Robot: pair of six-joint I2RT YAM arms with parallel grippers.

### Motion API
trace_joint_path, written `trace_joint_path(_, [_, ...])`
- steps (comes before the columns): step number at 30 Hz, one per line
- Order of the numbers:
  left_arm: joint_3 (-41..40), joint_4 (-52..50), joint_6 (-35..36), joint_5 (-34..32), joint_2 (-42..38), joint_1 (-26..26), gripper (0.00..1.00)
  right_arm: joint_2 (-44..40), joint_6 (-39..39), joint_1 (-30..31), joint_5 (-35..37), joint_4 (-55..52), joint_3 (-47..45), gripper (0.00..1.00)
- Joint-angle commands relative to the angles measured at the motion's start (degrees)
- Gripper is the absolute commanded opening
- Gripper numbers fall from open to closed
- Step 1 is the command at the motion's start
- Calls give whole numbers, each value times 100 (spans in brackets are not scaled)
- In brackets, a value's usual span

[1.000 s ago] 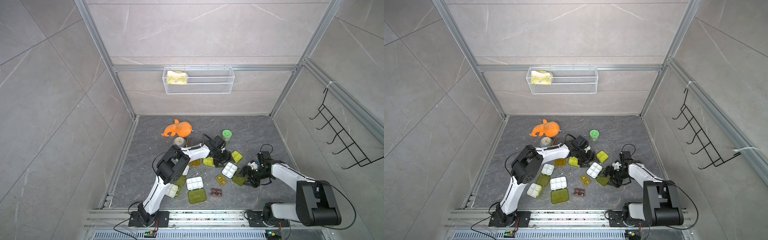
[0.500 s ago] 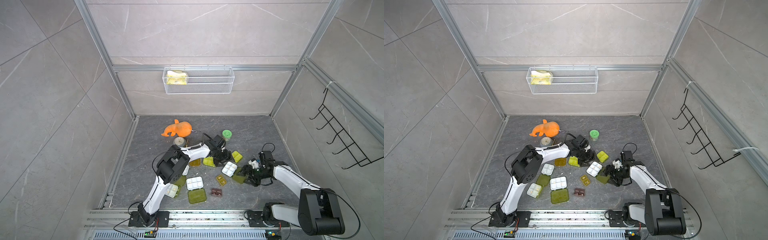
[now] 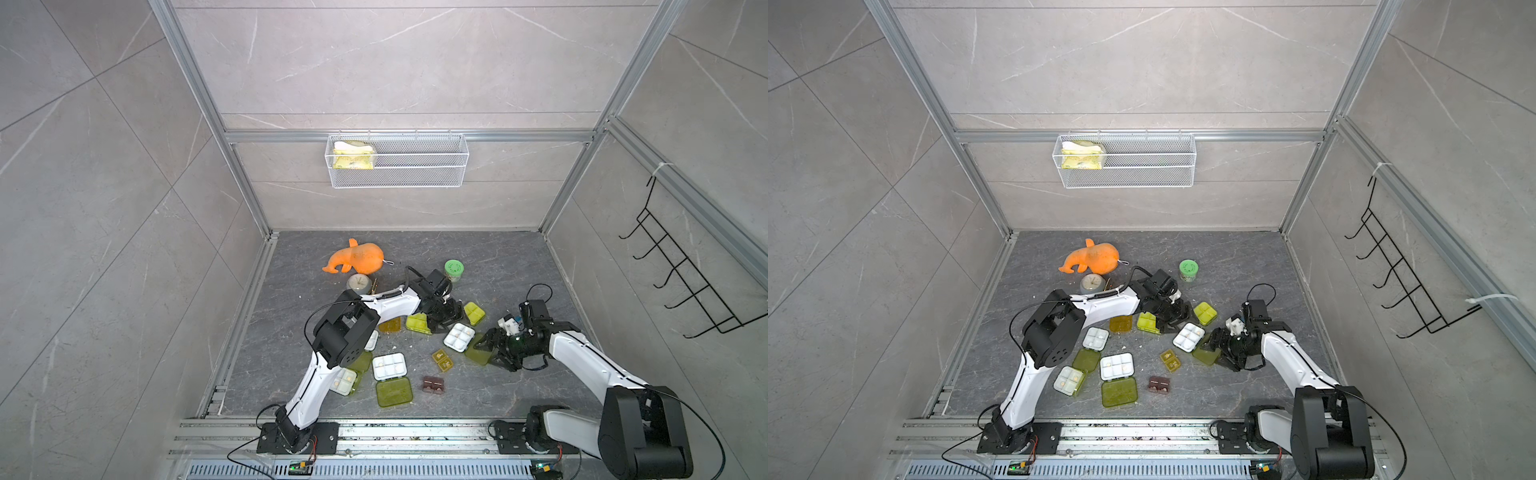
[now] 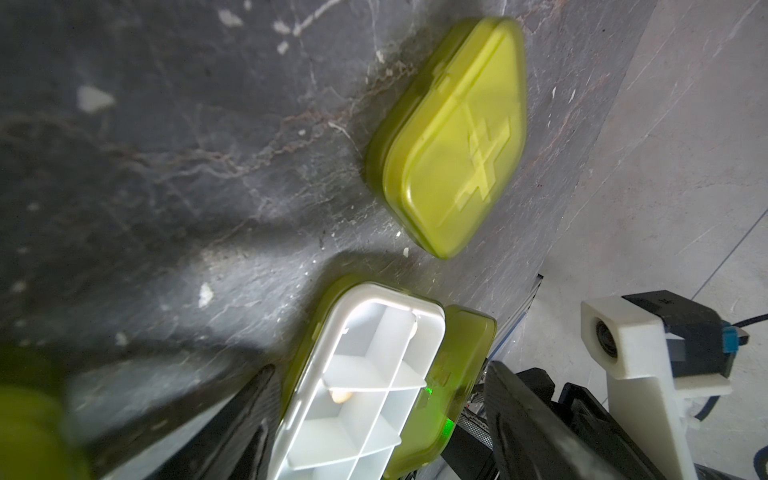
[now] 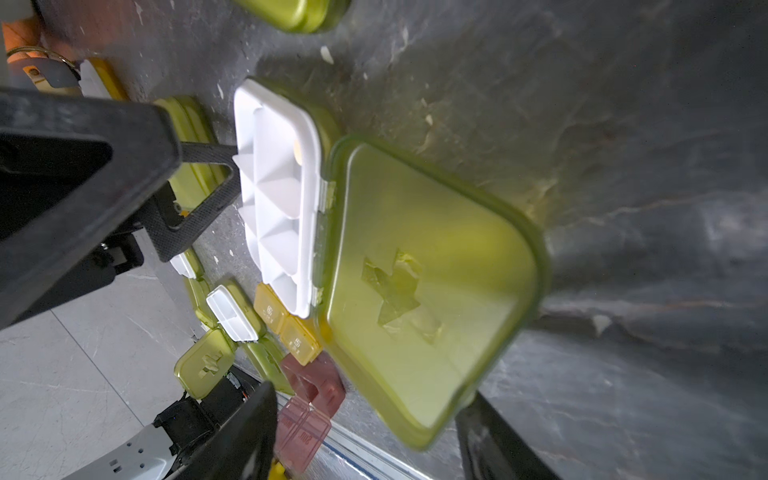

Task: Close pillboxes
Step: Close the lid on the pillbox.

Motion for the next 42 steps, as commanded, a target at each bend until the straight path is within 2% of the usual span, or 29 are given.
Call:
trace_joint_path(1, [101, 41, 52, 229, -108, -81, 78, -76, -154, 11, -52, -117, 125, 69])
trace_joint_path(8, [56, 44, 46, 191, -136, -83, 78, -1, -330, 7, 62, -483, 186, 69])
trace_joint_path(21, [97, 79, 2, 204, -92, -83, 78, 62, -54, 73, -351, 184, 333, 69])
trace_joint_path(35, [11, 152, -60, 191, -192, -71, 78, 477, 302, 644, -317, 702, 628, 68])
trace_joint_path(42, [-200, 202, -96, 82, -425, 105, 79, 579, 329, 762, -291, 746, 729, 68])
